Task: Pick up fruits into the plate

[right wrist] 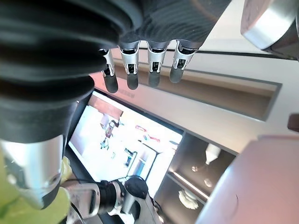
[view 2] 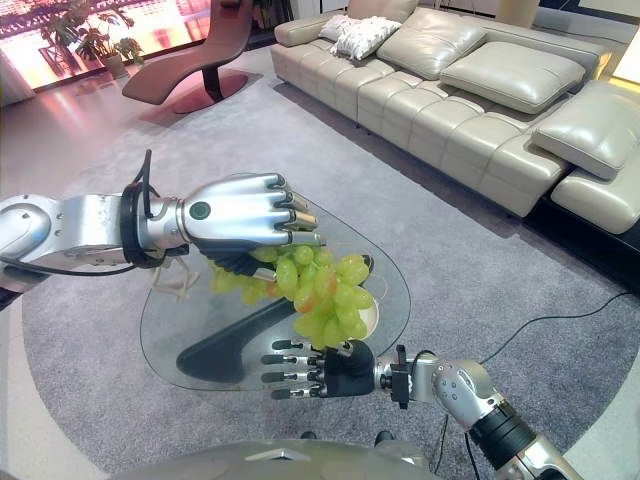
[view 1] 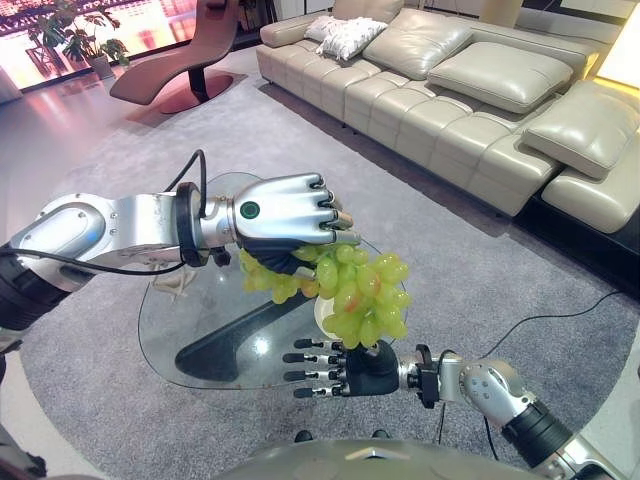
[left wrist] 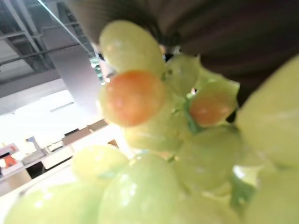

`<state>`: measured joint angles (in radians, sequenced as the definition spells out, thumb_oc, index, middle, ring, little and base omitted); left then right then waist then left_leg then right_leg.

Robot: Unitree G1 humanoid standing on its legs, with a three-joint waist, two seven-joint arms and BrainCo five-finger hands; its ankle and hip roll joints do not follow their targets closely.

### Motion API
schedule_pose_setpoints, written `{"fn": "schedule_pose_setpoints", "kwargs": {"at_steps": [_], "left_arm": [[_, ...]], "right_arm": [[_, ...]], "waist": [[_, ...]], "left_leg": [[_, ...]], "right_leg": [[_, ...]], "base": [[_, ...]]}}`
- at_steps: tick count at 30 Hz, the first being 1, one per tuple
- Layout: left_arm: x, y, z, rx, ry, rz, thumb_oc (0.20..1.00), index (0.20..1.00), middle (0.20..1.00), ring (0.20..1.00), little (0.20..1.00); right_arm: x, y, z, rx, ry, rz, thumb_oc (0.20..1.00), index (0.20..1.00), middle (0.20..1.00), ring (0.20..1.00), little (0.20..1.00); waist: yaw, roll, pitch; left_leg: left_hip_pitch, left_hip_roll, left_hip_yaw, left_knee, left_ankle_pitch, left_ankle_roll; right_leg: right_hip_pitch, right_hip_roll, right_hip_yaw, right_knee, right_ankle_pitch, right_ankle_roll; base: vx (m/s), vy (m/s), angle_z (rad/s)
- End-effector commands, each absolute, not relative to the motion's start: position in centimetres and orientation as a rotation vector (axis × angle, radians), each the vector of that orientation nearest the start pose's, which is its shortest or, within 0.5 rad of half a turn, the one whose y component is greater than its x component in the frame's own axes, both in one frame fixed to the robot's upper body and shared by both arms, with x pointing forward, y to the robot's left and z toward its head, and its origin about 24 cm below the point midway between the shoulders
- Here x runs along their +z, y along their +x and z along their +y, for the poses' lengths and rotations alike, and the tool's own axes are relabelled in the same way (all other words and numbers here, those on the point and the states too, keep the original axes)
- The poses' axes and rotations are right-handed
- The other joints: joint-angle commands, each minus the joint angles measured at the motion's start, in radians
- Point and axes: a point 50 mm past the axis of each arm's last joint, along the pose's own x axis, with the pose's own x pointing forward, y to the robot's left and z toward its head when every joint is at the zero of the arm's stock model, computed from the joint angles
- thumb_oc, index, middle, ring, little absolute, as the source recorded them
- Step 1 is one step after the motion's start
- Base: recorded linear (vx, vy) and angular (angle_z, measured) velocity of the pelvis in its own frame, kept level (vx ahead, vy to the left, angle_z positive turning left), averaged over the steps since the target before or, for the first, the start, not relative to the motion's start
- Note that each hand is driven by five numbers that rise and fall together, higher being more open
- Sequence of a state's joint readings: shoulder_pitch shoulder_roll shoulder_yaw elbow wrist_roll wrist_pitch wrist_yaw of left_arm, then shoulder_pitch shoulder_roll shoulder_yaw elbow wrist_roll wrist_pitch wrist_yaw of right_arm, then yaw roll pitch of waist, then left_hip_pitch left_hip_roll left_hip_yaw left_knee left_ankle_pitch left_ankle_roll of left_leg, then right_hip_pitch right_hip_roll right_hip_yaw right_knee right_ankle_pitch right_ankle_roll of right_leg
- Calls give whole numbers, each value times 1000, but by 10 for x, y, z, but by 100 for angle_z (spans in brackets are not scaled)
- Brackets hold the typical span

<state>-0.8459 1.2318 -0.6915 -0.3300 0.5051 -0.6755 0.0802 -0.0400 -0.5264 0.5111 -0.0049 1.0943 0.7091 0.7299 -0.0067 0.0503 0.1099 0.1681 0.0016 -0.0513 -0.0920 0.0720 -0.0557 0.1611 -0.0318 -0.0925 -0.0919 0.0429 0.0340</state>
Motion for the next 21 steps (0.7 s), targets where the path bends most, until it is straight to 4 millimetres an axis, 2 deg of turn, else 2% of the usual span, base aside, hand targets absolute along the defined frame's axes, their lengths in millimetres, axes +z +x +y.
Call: {"fn": "schedule_pose_setpoints", "kwargs": {"at_steps": [1, 4, 12, 21], "left_arm": [[273, 226, 119, -789, 1569, -1442, 200, 200, 200, 200, 200], [274, 223, 117, -805, 1549, -1453, 200, 200, 200, 200, 200], [265, 217, 105, -988, 1457, -1424, 200, 200, 200, 200, 200], [251, 220, 100, -1122, 1434, -1322, 200, 200, 200, 200, 200]], "right_arm": [[16, 175, -90, 1299, 832, 715, 1000, 1000, 1000, 1000, 1000], [15, 176, -93, 1281, 831, 700, 1000, 1000, 1000, 1000, 1000], [22, 185, -107, 1229, 843, 592, 1000, 1000, 1000, 1000, 1000], [35, 186, -109, 1293, 875, 513, 1000, 1000, 1000, 1000, 1000]], "waist": [[16, -32, -4], [19, -32, -6], [24, -28, -11], [11, -21, -6]], "left_leg": [[28, -48, 22, 20, -162, 34], [30, -49, 17, 19, -163, 33], [37, -53, 4, 20, -168, 24], [45, -51, 16, 23, -170, 20]], "right_leg": [[14, -34, 12, 17, -59, 75], [17, -36, 3, 16, -60, 76], [28, -50, -53, 16, -61, 82], [33, -56, -65, 18, -62, 83]], "base": [[36, 13, 2], [31, 9, 4], [28, 13, 16], [10, 7, 5]]}}
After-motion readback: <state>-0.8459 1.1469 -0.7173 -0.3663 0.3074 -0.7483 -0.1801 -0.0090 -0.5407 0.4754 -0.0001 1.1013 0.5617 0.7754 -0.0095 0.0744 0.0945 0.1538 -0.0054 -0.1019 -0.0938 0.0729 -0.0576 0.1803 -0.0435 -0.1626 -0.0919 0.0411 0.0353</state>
